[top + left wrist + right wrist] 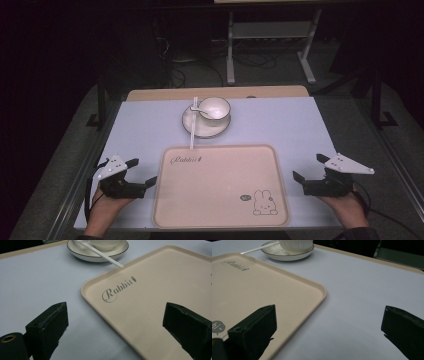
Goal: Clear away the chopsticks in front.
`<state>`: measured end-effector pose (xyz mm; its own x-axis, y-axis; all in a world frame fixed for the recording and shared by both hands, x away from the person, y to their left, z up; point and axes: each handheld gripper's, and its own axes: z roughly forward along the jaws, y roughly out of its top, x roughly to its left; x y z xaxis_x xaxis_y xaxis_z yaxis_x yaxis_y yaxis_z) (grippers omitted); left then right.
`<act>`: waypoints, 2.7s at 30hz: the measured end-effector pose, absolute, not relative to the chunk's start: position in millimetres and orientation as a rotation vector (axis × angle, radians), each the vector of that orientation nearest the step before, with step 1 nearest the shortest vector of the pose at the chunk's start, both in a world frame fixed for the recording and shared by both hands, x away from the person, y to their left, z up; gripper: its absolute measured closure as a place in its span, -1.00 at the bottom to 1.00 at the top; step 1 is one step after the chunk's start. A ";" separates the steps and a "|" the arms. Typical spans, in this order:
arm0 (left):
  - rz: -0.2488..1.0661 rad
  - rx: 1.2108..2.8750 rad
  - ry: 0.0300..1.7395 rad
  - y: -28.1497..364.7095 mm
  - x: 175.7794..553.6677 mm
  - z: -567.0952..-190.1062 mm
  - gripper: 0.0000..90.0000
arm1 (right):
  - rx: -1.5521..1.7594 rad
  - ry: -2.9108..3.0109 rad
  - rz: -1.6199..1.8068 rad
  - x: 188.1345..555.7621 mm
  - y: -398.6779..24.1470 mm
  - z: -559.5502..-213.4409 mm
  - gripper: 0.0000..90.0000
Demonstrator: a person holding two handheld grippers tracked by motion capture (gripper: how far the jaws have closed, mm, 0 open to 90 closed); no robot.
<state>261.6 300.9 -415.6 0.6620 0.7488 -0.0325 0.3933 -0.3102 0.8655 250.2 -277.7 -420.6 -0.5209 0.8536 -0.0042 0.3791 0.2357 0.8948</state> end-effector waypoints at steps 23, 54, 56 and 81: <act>0.433 1.981 0.882 274.8 299.8 -408.7 -0.88 | 1.130 2.011 1.250 255.0 -277.5 -419.2 -1.00; 0.359 2.035 0.928 219.2 389.3 -391.2 -0.78 | 1.134 2.018 1.250 258.1 -277.7 -419.1 -1.00; 0.356 2.045 0.932 214.3 396.4 -389.8 -0.78 | 1.136 2.017 1.250 258.1 -277.8 -419.0 -1.00; 0.335 2.224 1.066 168.2 467.6 -405.9 0.03 | 1.149 2.004 1.274 257.6 -281.1 -418.8 -1.00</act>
<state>467.6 168.2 -405.9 0.6381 0.7687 -0.0440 0.6052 -0.4654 0.6459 257.6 -281.1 -418.8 -0.5200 0.8537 0.0276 0.3873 0.2068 0.8985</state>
